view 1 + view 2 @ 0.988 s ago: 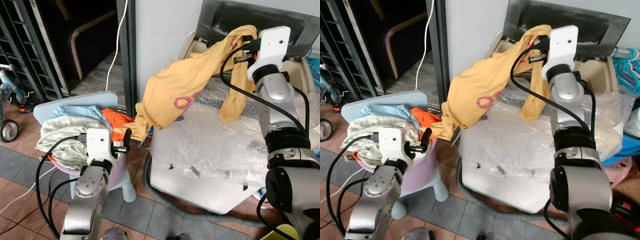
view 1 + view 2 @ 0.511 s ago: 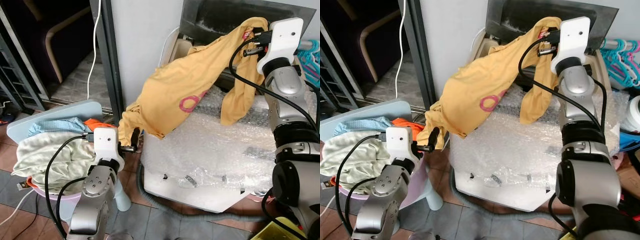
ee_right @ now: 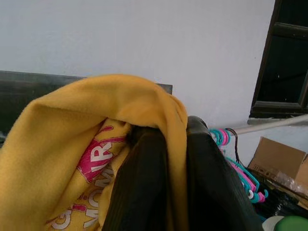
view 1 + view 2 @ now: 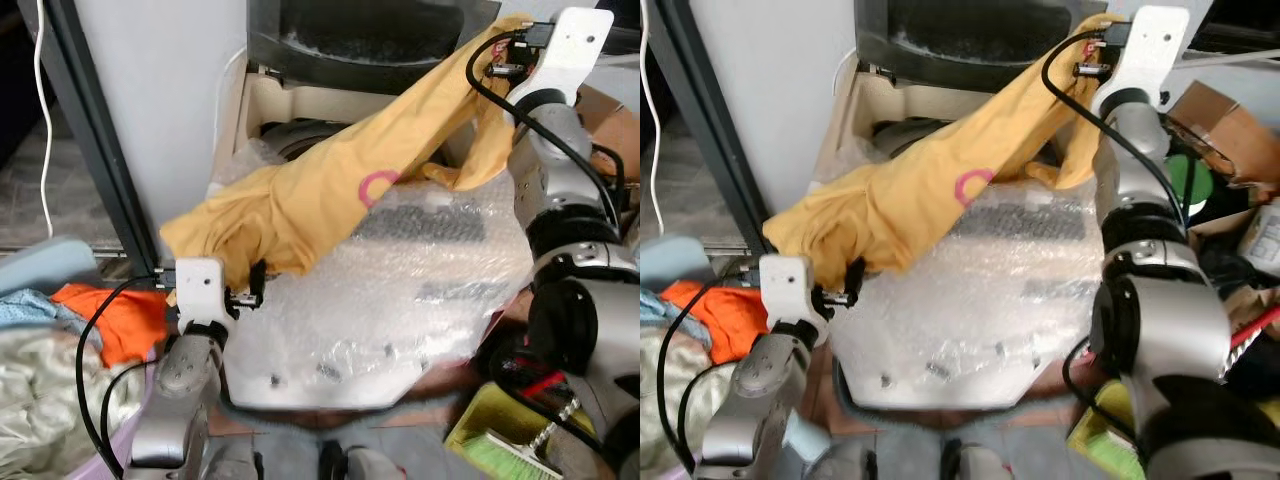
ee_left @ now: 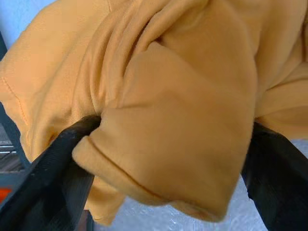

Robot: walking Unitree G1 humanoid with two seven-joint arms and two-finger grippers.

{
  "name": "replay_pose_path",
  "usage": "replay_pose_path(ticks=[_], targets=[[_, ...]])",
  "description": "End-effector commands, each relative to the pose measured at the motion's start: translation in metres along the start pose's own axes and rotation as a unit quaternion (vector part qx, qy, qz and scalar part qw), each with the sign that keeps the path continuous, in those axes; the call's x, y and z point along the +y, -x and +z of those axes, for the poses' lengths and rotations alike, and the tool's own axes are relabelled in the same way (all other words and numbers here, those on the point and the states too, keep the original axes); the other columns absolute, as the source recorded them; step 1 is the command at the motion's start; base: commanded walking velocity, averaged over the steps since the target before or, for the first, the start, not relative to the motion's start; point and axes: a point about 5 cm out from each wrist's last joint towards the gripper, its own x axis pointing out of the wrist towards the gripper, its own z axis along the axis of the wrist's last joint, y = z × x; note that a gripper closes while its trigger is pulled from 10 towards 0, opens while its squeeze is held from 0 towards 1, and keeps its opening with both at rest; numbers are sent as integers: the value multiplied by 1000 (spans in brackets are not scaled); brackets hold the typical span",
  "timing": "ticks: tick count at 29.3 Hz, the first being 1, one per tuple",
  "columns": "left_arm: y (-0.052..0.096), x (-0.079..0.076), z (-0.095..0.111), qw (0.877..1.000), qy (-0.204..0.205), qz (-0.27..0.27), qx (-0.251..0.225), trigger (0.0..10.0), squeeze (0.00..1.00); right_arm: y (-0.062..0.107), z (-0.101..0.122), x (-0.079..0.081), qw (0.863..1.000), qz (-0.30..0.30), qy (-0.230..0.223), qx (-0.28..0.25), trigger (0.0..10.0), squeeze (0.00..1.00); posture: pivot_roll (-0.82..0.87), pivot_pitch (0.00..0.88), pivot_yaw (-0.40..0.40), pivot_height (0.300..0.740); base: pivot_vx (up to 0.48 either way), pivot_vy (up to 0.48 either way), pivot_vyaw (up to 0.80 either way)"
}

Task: Clothes washing

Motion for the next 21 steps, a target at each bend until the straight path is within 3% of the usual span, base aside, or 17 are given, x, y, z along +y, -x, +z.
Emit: replay_pose_path(ticks=[1, 2, 3, 4, 6, 12, 14, 18, 21], targets=[[0, -6, -1, 1000, 3, -6, 3, 10000, 0, 0, -5, -3, 1000, 10, -7, 27, 10000, 0, 45, 4, -79, 740, 0, 0, 0], [0, -6, -1, 1000, 3, -5, 4, 10000, 0, 4, -23, 7, 995, 62, -16, 77, 10000, 0, 41, 6, -79, 740, 0, 0, 0], [0, -7, -1, 1000, 2, -6, 4, 10000, 0, 7, -32, 13, 990, 94, -11, 102, 10000, 467, 41, 6, -79, 740, 0, 0, 0], [-1, -7, 0, 1000, 1, -7, 3, 10000, 0, 10, -38, 18, 986, 121, -7, 118, 10000, 1000, 41, 6, -79, 740, 0, 0, 0], [-3, -9, 2, 1000, -1, -9, 1, 10000, 0, 17, -52, 27, 973, 177, 8, 151, 10000, 1000, 32, 18, -77, 740, 0, 0, 0], [-4, -9, 5, 1000, -24, -1, -4, 10000, 0, 21, -54, 31, 967, 211, 16, 140, 10000, 1000, 37, 28, -74, 740, 0, 0, 0], [-1, -3, 8, 999, -29, 11, -8, 10000, 0, 19, -40, 34, 971, 223, 5, 89, 10000, 1000, 44, 28, -74, 740, 0, 0, 0], [1, 4, 10, 999, -32, 35, -14, 10000, 0, 18, -31, 37, 972, 227, -2, 54, 10000, 1000, 48, 33, -77, 740, 0, 0, 0], [6, 16, 10, 995, -45, 88, -20, 10000, 0, 20, -17, 46, 966, 255, 26, -6, 10000, 1000, 45, 39, -75, 740, 0, 0, 0]])
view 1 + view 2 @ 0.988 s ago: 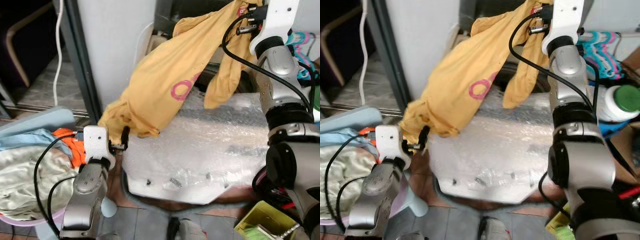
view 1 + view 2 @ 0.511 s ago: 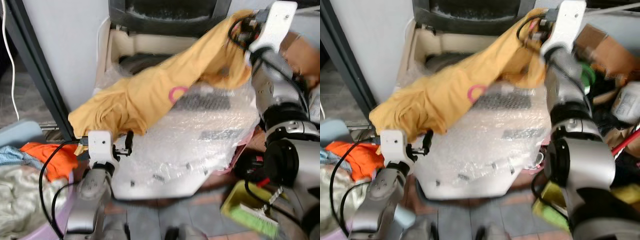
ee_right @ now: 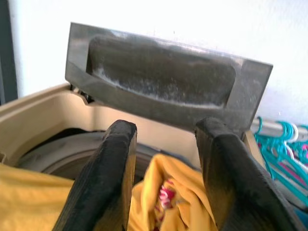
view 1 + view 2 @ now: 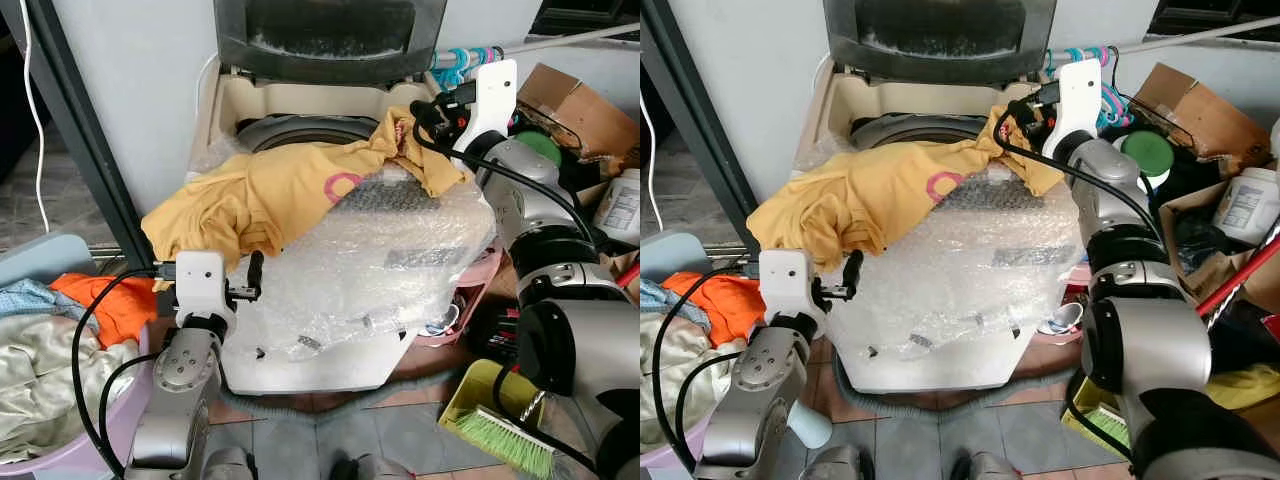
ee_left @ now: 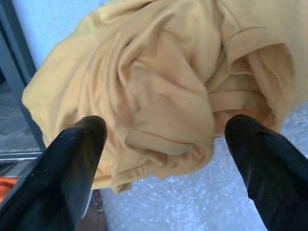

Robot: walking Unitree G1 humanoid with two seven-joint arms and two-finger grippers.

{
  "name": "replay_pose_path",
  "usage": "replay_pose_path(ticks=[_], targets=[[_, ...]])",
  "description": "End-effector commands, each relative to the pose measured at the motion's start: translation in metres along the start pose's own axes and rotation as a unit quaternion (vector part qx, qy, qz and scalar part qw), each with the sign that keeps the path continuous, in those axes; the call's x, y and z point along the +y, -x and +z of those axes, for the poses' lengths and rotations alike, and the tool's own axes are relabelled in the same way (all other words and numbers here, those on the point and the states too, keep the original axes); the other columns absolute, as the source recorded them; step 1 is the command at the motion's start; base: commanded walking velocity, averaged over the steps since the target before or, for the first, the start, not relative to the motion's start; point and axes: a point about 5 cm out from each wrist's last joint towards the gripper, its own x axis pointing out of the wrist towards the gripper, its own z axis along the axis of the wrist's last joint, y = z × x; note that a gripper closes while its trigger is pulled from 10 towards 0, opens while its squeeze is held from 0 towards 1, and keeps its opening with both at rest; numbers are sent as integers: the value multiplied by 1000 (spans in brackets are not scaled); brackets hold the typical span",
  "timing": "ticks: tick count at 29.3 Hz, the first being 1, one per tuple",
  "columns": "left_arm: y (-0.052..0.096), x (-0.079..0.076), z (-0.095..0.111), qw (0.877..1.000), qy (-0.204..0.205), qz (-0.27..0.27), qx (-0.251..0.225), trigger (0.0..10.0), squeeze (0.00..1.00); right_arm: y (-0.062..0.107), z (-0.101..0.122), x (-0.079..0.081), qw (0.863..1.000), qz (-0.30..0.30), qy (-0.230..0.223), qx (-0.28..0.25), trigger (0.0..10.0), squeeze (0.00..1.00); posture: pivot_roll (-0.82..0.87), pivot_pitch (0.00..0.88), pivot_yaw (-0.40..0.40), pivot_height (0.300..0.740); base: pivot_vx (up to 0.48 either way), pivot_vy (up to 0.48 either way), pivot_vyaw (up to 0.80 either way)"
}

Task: Clothes washing

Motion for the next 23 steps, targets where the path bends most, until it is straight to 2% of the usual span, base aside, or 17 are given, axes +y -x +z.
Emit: replay_pose_path(ticks=[1, 4, 5, 8, 11, 12, 15, 16, 17, 19, 20, 21, 22, 23], targets=[[3, 9, 3, 999, -15, 39, -12, 10000, 0, 0, 13, 5, 998, 22, 29, -43, 10000, 1000, 46, 35, -76, 740, 0, 0, 0], [6, 14, 2, 998, -18, 54, -9, 10000, 0, 1, 18, 11, 995, 56, 58, -52, 10000, 1000, 43, 34, -77, 740, 0, 0, 0], [9, 15, 0, 999, -20, 50, -8, 10000, 0, 5, 17, 14, 993, 96, 48, -42, 10000, 1000, 44, 29, -78, 740, 0, 0, 0], [11, 14, -1, 999, -26, 41, -7, 10000, 0, 12, 12, 19, 988, 151, 19, -26, 10000, 1000, 47, 25, -80, 740, 0, 0, 0], [14, 12, -1, 999, -35, 30, -12, 10000, 0, 33, -5, 30, 968, 249, 4, 25, 10000, 1000, 46, 17, -75, 740, 0, 0, 0], [14, 9, -1, 999, -35, 21, -14, 10000, 0, 48, -15, 37, 955, 292, -4, 42, 10000, 1000, 47, 17, -73, 740, 0, 0, 0], [13, 7, 0, 999, -36, 14, -15, 10000, 0, 56, -22, 40, 951, 305, -12, 56, 10000, 1000, 49, 14, -70, 740, 0, 0, 0], [13, 5, 0, 999, -36, 7, -16, 10000, 0, 62, -31, 44, 948, 311, -10, 74, 10000, 1000, 48, 11, -65, 740, 0, 0, 0], [13, 3, 0, 999, -36, -5, -16, 10000, 0, 71, -46, 50, 942, 317, -1, 106, 10000, 949, 48, 8, -55, 740, 0, 0, 0], [12, 2, 1, 999, -35, -10, -16, 10000, 0, 76, -56, 53, 941, 315, 14, 124, 10000, 941, 49, 6, -50, 740, 0, 0, 0], [12, 1, 1, 999, -36, -14, -17, 10000, 0, 75, -61, 54, 943, 304, 19, 132, 10000, 906, 49, 6, -49, 740, 0, 0, 0], [11, -1, 2, 999, -38, -23, -19, 10000, 0, 73, -69, 56, 952, 271, 19, 143, 10000, 565, 48, 7, -47, 740, 0, 0, 0], [11, -1, 2, 999, -38, -23, -19, 10000, 0, 73, -69, 56, 952, 271, 19, 143, 10000, 565, 48, 7, -47, 740, 0, 0, 0], [10, -3, 3, 999, -38, -31, -20, 10000, 0, 70, -73, 57, 959, 241, 21, 150, 8157, 467, 49, 7, -47, 740, 0, 0, 0]])
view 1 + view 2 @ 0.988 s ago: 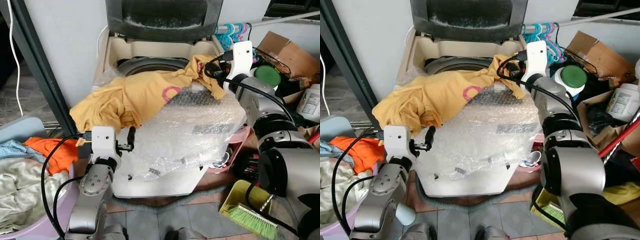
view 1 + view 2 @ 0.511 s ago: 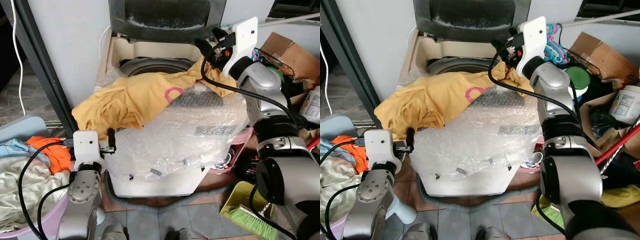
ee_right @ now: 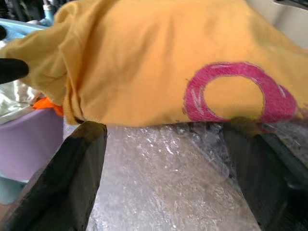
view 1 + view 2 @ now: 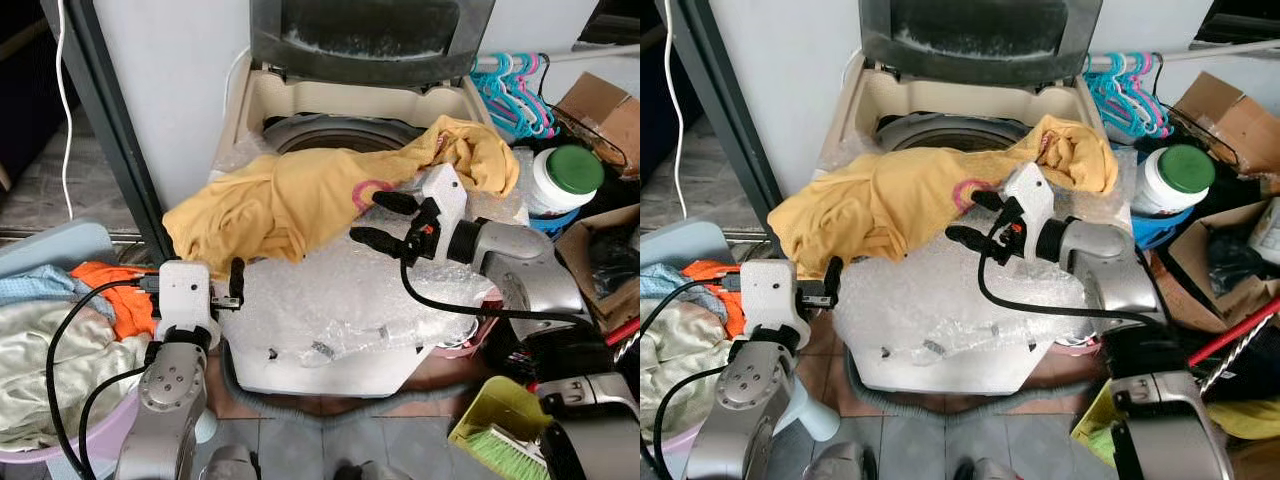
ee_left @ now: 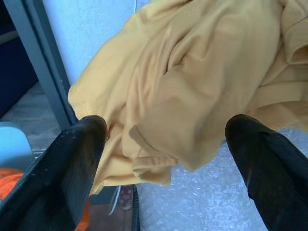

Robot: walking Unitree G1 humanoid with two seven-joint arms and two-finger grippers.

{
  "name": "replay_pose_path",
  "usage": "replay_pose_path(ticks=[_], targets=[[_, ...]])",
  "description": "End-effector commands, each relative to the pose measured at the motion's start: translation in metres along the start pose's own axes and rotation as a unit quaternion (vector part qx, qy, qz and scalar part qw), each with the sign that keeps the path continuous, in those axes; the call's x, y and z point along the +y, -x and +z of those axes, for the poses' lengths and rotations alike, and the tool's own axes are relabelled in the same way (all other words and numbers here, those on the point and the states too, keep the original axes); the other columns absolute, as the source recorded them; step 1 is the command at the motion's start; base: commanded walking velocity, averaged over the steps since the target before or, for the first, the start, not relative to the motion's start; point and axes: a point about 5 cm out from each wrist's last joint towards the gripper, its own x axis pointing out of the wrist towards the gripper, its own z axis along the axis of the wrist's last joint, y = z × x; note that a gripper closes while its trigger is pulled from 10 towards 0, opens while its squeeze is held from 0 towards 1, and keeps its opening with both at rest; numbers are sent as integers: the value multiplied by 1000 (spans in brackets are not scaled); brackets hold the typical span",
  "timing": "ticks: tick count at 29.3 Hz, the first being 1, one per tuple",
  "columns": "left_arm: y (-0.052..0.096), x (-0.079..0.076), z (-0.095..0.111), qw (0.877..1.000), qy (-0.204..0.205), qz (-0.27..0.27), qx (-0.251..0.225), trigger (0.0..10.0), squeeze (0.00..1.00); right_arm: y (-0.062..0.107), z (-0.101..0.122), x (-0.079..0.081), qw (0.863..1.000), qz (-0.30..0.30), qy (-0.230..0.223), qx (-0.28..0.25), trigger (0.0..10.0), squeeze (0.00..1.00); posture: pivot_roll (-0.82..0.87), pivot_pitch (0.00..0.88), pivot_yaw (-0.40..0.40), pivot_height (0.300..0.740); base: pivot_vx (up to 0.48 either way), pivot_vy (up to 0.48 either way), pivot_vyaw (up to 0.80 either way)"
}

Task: Clothes washing

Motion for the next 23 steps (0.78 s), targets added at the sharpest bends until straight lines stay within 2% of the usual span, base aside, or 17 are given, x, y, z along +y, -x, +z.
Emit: replay_pose_path(ticks=[1, 2, 3, 4, 8, 13, 18, 23], targets=[[0, -5, 4, 1000, -1, -19, -8, 10000, 0, -4, 2, -6, 998, -52, 11, 14, 2000, 314, 49, 7, -48, 740, 0, 0, 0], [0, -6, 4, 1000, -1, -23, -8, 10000, 0, -6, 0, -7, 997, -69, 9, 23, 2000, 314, 49, 7, -48, 740, 0, 0, 0], [0, -8, 3, 1000, -2, -29, -7, 10000, 0, -7, -2, -10, 994, -100, 16, 42, 0, 20, 54, 6, -53, 740, 0, 0, 0], [1, -8, 3, 1000, -2, -30, -7, 10000, 0, -8, -3, -10, 993, -108, 19, 47, 0, 0, 54, 6, -53, 740, 0, 0, 0], [2, -6, 0, 1000, 4, -21, -2, 10000, 0, -12, -3, -15, 987, -154, 5, 54, 0, 0, 56, 3, -66, 740, 0, 0, 0], [0, 7, -13, 997, 57, 25, 37, 10000, 0, -23, 3, -19, 978, -204, -14, 38, 0, 0, 55, 0, -72, 740, 0, 0, 0], [-2, 3, -11, 998, 52, 17, 33, 10000, 0, -27, 7, -23, 974, -224, -13, 37, 0, 0, 53, 0, -74, 740, 0, 0, 0], [-4, 3, -12, 998, 57, 18, 34, 10000, 0, -24, 10, -34, 965, -260, -22, 33, 0, 0, 50, 0, -77, 740, 0, 0, 0]])
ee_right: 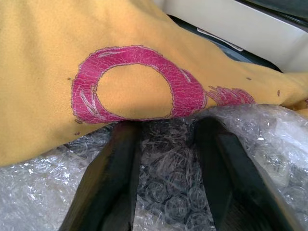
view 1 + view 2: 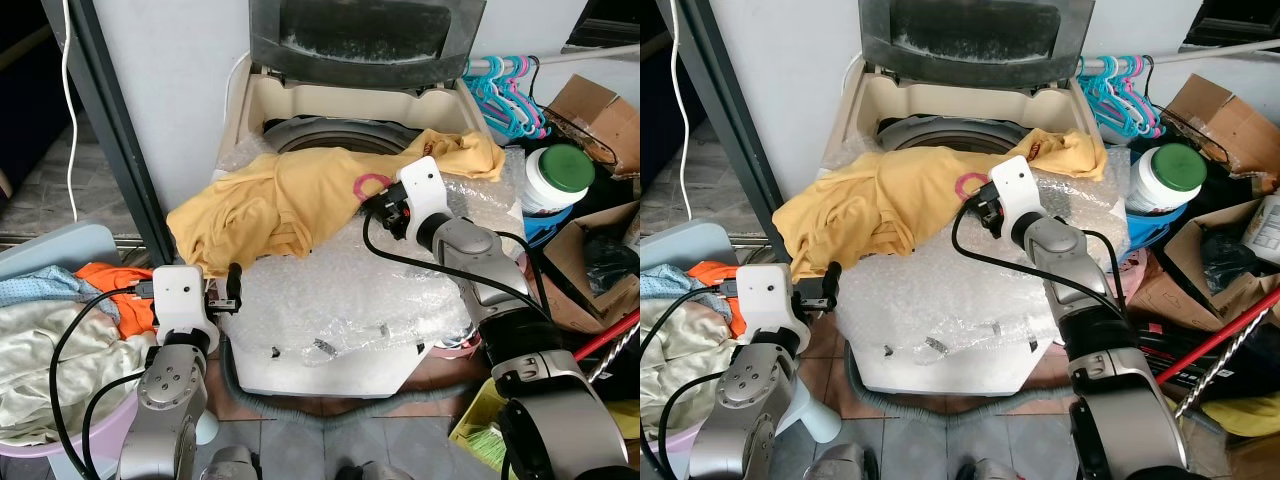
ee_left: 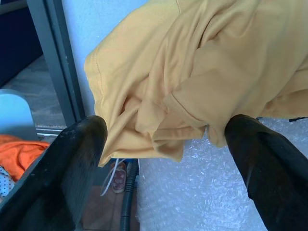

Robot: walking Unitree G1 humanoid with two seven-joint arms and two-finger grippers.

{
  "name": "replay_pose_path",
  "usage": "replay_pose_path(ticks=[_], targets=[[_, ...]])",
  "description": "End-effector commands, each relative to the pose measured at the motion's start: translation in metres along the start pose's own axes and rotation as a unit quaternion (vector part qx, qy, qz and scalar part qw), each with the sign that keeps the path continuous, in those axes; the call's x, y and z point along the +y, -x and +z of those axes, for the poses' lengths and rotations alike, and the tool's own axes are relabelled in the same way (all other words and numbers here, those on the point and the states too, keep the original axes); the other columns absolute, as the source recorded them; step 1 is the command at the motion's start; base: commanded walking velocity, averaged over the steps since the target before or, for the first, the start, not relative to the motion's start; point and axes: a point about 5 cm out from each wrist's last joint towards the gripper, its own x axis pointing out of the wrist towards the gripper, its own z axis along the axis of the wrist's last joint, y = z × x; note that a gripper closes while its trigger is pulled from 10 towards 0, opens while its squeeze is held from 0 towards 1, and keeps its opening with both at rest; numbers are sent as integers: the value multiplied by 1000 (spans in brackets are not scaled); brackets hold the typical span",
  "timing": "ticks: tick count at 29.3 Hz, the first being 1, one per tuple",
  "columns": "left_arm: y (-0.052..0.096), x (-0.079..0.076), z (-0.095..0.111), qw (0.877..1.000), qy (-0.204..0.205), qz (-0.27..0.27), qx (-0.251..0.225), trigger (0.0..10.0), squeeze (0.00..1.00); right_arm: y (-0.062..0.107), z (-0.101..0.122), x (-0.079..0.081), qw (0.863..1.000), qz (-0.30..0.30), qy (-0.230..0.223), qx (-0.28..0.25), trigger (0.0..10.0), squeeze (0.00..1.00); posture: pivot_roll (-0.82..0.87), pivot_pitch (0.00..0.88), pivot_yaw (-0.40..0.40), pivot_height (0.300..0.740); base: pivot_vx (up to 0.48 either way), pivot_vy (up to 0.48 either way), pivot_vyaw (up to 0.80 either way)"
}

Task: Clothes washing

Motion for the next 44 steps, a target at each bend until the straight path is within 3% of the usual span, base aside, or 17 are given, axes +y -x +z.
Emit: replay_pose_path(ticks=[1, 7, 10, 13, 17, 18, 19, 20, 21, 25, 31, 35, 38, 41, 42, 43, 44], targets=[[-3, -2, 0, 1000, 1, -3, 2, 10000, 0, 1, 15, -21, 998, -55, -11, -29, 0, 0, 50, 0, -76, 740, 0, 0, 0], [-4, -3, 1, 1000, -1, -2, 0, 10000, 0, 4, 49, -53, 985, -136, -33, -99, 0, 0, 52, 0, -77, 740, 0, 0, 0], [-5, -3, 1, 1000, -3, -2, -2, 10000, 0, 12, 74, -84, 964, -214, -67, -145, 0, 0, 54, 0, -78, 740, 0, 0, 0], [-5, -3, 1, 1000, -4, -2, -3, 10000, 0, 16, 81, -96, 954, -238, -91, -157, 0, 0, 59, 0, -82, 740, 0, 0, 0], [-5, -4, 1, 1000, -3, 0, -3, 10000, 0, 17, 81, -98, 954, -242, -86, -155, 0, 0, 61, 0, -84, 740, 0, 0, 0], [-5, -4, 1, 1000, -3, 0, -2, 10000, 0, 16, 79, -97, 956, -238, -81, -154, 4549, 0, 61, 0, -84, 740, 0, 0, 0], [-5, -4, 1, 1000, -3, 0, -2, 10000, 0, 15, 78, -96, 957, -235, -78, -153, 4549, 0, 61, 0, -84, 740, 0, 0, 0], [-5, -3, 1, 1000, -3, 1, -2, 10000, 0, 11, 76, -90, 962, -208, -85, -157, 10000, 949, 61, 0, -83, 740, 0, 0, 0], [-5, -3, 1, 1000, -3, 1, -1, 10000, 0, 10, 76, -88, 963, -200, -88, -158, 10000, 1000, 61, 0, -83, 740, 0, 0, 0], [-4, -4, 1, 1000, -4, -2, 0, 10000, 0, 2, 77, -53, 978, -29, -89, -186, 10000, 1000, 58, 0, -78, 740, 0, 0, 0], [-5, -5, 1, 1000, -3, -6, 1, 10000, 0, 3, 56, -18, 981, 117, -30, -154, 10000, 1000, 55, 0, -77, 740, 0, 0, 0], [-5, -6, 2, 1000, -3, -7, -1, 10000, 0, 1, 46, -7, 981, 128, -10, -146, 10000, 1000, 52, 0, -75, 740, 0, 0, 0], [-5, -6, 2, 1000, -4, -8, -2, 10000, 0, -7, 25, 1, 992, 85, 32, -86, 10000, 1000, 57, 0, -75, 740, 0, 0, 0], [-5, -6, 2, 1000, -4, -7, -3, 10000, 0, -9, 22, 10, 991, 100, 33, -80, 10000, 1000, 61, 0, -76, 740, 0, 0, 0], [-4, -6, 3, 1000, -4, -7, -3, 10000, 0, -10, 18, 18, 990, 112, 41, -69, 10000, 482, 64, 0, -77, 740, 0, 0, 0], [-4, -5, 3, 1000, -5, -6, -3, 10000, 0, -11, 15, 20, 990, 116, 50, -61, 7137, 133, 64, 0, -77, 740, 0, 0, 0], [-4, -5, 3, 1000, -5, -6, -3, 10000, 0, -12, 13, 23, 990, 118, 58, -55, 4353, 0, 65, 0, -78, 740, 0, 0, 0]])
